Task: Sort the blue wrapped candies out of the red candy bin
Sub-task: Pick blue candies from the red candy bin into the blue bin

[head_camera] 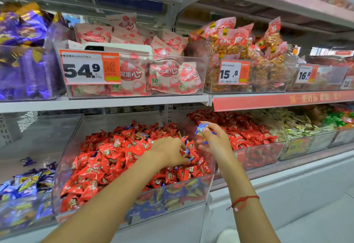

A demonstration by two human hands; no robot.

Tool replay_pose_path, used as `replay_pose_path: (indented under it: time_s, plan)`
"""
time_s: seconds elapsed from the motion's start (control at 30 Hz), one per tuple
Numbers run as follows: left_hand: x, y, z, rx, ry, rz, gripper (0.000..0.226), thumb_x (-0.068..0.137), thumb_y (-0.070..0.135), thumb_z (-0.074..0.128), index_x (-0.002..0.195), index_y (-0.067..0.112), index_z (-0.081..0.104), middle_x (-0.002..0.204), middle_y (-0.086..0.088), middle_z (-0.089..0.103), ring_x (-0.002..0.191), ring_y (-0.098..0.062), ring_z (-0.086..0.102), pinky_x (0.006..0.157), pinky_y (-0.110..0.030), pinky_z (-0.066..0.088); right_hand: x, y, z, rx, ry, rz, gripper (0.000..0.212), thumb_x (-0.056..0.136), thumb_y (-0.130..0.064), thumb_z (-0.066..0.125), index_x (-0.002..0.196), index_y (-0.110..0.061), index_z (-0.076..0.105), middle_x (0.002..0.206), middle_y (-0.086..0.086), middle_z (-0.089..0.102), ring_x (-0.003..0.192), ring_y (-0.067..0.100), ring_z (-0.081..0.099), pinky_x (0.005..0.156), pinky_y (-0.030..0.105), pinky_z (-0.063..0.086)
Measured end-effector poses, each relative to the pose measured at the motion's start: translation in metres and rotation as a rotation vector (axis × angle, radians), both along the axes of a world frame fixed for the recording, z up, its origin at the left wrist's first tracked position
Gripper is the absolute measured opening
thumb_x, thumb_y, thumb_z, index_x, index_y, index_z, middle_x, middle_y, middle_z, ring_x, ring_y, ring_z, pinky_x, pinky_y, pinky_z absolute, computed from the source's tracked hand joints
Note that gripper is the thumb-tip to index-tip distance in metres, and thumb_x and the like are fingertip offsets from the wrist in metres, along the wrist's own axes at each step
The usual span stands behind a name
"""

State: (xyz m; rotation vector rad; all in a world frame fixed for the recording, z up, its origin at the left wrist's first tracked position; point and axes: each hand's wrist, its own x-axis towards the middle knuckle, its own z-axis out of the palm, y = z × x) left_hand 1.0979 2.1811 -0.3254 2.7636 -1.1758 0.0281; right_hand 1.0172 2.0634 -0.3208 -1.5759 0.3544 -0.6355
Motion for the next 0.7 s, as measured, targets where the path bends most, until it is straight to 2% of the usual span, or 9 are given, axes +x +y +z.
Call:
replay_pose_path:
  time_s: [0.07,0.13,0.17,0.23,0.3,0.43,0.57,0.63,0.7]
  plan:
    - [0.006,-0.01,-0.004,0.213,-0.002,0.019,0.058,0.084,0.064,0.057,0.127,0.025,0.055,0.125,-0.001,0.061,0.117,-0.024,0.056,0.083,-0.033,0.044,-0.002,-0.002,0.001,0.015,-0.009,0.003,0.022,0.099,-0.012,0.045,0.114,-0.021,0.06,0.095,-0.001,0.062,0.066,0.012,0.059,0.057,0.017,0.05]
    - [0.012,-0.012,-0.002,0.278,0.043,0.004,0.072,0.084,0.063,0.058,0.144,0.025,0.042,0.139,-0.001,0.052,0.127,-0.026,0.049,0.092,-0.035,0.044,-0.003,-0.003,0.002,0.014,-0.01,0.008,0.022,0.099,-0.012,0.046,0.114,-0.02,0.061,0.093,-0.002,0.062,0.068,0.012,0.059,0.053,0.013,0.049]
    - [0.014,-0.01,0.001,0.278,0.05,-0.021,0.072,0.084,0.06,0.06,0.145,0.027,0.041,0.14,0.0,0.052,0.128,-0.025,0.048,0.092,-0.034,0.043,-0.004,-0.003,0.002,0.015,-0.008,0.01,0.022,0.099,-0.012,0.046,0.114,-0.02,0.061,0.092,-0.002,0.062,0.069,0.013,0.06,0.052,0.013,0.049]
    - [0.015,-0.003,0.001,0.253,-0.024,-0.057,0.063,0.083,0.057,0.064,0.138,0.028,0.052,0.129,0.0,0.06,0.12,-0.024,0.054,0.083,-0.03,0.042,-0.005,-0.004,0.003,0.017,-0.001,0.017,0.022,0.099,-0.011,0.047,0.113,-0.02,0.061,0.092,0.001,0.062,0.068,0.012,0.06,0.051,0.012,0.049]
    - [0.017,0.007,-0.005,0.177,-0.082,-0.059,0.049,0.084,0.054,0.065,0.124,0.027,0.064,0.117,0.0,0.066,0.11,-0.025,0.06,0.079,-0.031,0.043,-0.006,-0.004,0.004,0.022,0.01,0.039,0.022,0.099,-0.011,0.047,0.113,-0.019,0.062,0.092,0.004,0.062,0.065,0.011,0.059,0.052,0.013,0.05]
    - [0.027,0.027,-0.014,-0.064,0.036,-0.053,0.03,0.086,0.053,0.063,0.097,0.028,0.075,0.102,0.007,0.072,0.092,-0.018,0.064,0.072,-0.031,0.048,-0.008,-0.001,0.006,0.012,0.049,0.101,0.024,0.099,-0.013,0.047,0.114,-0.022,0.062,0.099,0.005,0.064,0.068,0.012,0.06,0.056,0.017,0.051]
    - [0.028,0.044,-0.006,-0.225,0.143,-0.078,0.025,0.092,0.041,0.061,0.098,0.021,0.075,0.097,0.013,0.068,0.081,-0.001,0.057,0.076,-0.031,0.048,-0.007,0.002,0.006,-0.034,0.095,0.131,0.024,0.099,-0.015,0.047,0.117,-0.021,0.061,0.096,0.004,0.063,0.07,0.01,0.06,0.061,0.019,0.05]
    - [0.031,0.051,-0.005,-0.316,0.196,-0.085,0.022,0.092,0.035,0.062,0.096,0.018,0.075,0.091,0.01,0.07,0.08,-0.002,0.061,0.079,-0.032,0.049,-0.007,0.004,0.005,-0.057,0.123,0.152,0.025,0.1,-0.014,0.046,0.118,-0.021,0.061,0.102,0.006,0.062,0.071,0.01,0.061,0.06,0.018,0.049]
    - [0.034,0.06,-0.003,-0.438,0.248,-0.087,0.02,0.091,0.032,0.065,0.088,0.016,0.076,0.086,0.01,0.07,0.083,-0.002,0.062,0.088,-0.033,0.049,-0.006,0.009,0.005,-0.079,0.141,0.173,0.025,0.1,-0.015,0.046,0.119,-0.022,0.06,0.108,0.005,0.06,0.074,0.011,0.061,0.062,0.019,0.051]
